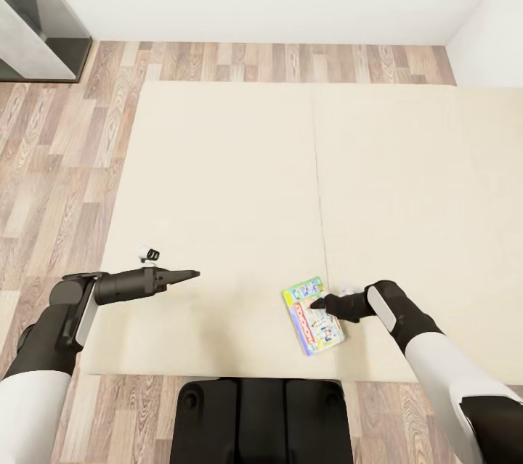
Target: Put all the toys in the child's room - the three board games (two on the bed and one on the table), the two jigsaw puzzles on the table, and the tennis ball on the table - inside the toy box on the table in the child's room.
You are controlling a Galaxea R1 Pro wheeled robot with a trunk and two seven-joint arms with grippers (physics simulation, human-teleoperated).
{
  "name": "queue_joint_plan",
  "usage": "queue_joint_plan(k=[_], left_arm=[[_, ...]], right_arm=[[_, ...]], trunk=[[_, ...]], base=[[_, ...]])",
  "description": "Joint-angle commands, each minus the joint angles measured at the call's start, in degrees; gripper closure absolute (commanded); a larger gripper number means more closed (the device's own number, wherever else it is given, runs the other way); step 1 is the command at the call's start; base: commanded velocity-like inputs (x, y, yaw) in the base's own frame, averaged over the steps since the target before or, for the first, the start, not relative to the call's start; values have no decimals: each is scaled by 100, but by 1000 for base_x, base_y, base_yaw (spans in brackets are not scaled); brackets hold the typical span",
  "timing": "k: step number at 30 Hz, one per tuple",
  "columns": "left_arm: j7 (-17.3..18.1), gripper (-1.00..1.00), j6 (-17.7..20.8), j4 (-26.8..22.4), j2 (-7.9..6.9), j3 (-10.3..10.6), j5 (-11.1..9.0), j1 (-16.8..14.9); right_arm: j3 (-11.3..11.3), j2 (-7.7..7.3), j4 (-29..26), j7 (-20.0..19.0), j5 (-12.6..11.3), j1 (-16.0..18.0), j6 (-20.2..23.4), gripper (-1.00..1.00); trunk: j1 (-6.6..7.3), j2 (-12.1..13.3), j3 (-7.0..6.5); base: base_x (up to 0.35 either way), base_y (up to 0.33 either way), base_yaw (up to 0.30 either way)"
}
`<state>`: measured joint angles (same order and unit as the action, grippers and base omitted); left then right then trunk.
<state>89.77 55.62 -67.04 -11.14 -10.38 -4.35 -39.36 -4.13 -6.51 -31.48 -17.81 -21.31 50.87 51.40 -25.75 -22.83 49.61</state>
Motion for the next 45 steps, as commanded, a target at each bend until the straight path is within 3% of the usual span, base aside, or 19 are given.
queue_joint_plan(k=[1,7,17,24,34,39,45], left_arm=[[23,-100,62,0,-2,-3,4,-1],[23,-100,58,0,-2,-14,9,-1],[23,-100,48,3,-16,-17,13,-1],[23,-100,44,6,-25,-24,13,-1],[23,-100,31,7,-37,-26,13,-1],[23,-100,20,7,-41,-18,13,-1],[23,-100,18,7,-46,-25,14,-1]], right_arm=[[-26,19,-2,-38,26,2,10,-100],[-19,172,1,-39,22,2,10,-100],[-6,202,1,-517,14,2,-7,-100],[8,207,-5,-570,13,2,-47,-100],[-35,373,-30,-558,116,2,-107,-100],[-57,378,-35,-552,132,-3,-631,-100],[-144,385,-22,-509,137,-21,-911,-100]], trunk=[[-3,-9,6],[-3,-9,6],[-3,-9,6],[-3,-9,6],[-3,-9,6],[-3,-9,6],[-3,-9,6]], base=[[0,0,0],[0,0,0],[0,0,0],[0,0,0],[0,0,0],[0,0,0],[0,0,0]])
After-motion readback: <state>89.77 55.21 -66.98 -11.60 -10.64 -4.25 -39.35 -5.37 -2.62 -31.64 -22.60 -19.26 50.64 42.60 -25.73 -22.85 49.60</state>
